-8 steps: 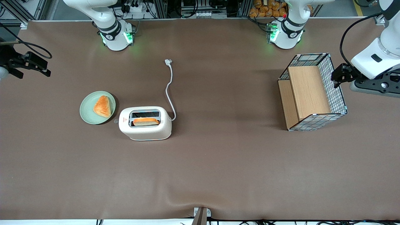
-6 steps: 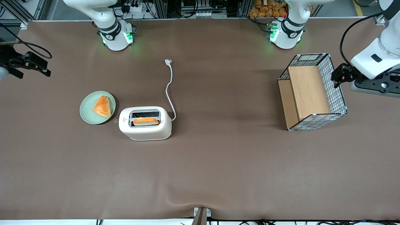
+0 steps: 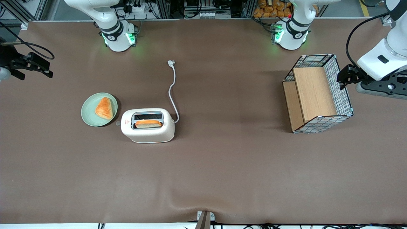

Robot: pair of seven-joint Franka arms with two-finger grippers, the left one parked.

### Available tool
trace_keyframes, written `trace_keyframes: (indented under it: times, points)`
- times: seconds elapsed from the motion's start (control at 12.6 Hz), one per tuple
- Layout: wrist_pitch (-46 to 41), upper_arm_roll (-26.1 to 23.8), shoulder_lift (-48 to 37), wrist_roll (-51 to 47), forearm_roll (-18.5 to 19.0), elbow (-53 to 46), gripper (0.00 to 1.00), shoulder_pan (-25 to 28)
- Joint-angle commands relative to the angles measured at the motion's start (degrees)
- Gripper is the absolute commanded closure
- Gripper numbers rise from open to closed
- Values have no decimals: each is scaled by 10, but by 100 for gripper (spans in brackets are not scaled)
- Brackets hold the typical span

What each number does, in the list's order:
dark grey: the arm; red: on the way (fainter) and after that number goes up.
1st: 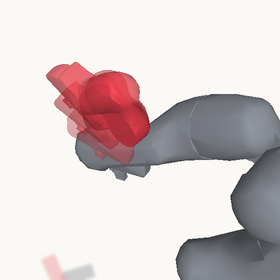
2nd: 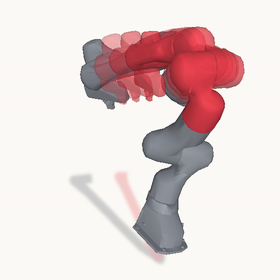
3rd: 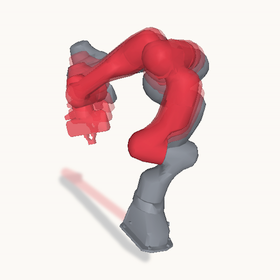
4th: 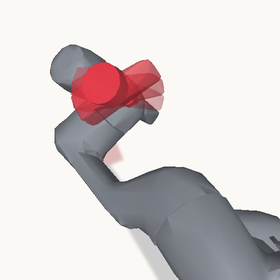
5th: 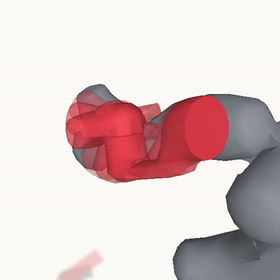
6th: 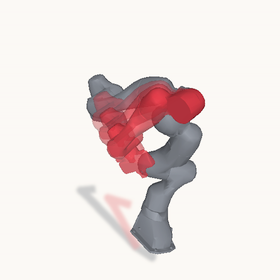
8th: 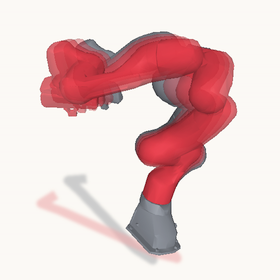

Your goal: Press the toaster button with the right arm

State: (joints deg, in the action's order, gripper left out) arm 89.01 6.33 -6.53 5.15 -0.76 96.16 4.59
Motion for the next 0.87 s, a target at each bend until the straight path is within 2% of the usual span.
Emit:
trace_keyframes:
  times: [0.0, 0.79]
  points:
    - [-9, -3, 0, -8, 12, -10, 0, -3]
    - [-13, -3, 1, -22, 4, -8, 0, 1]
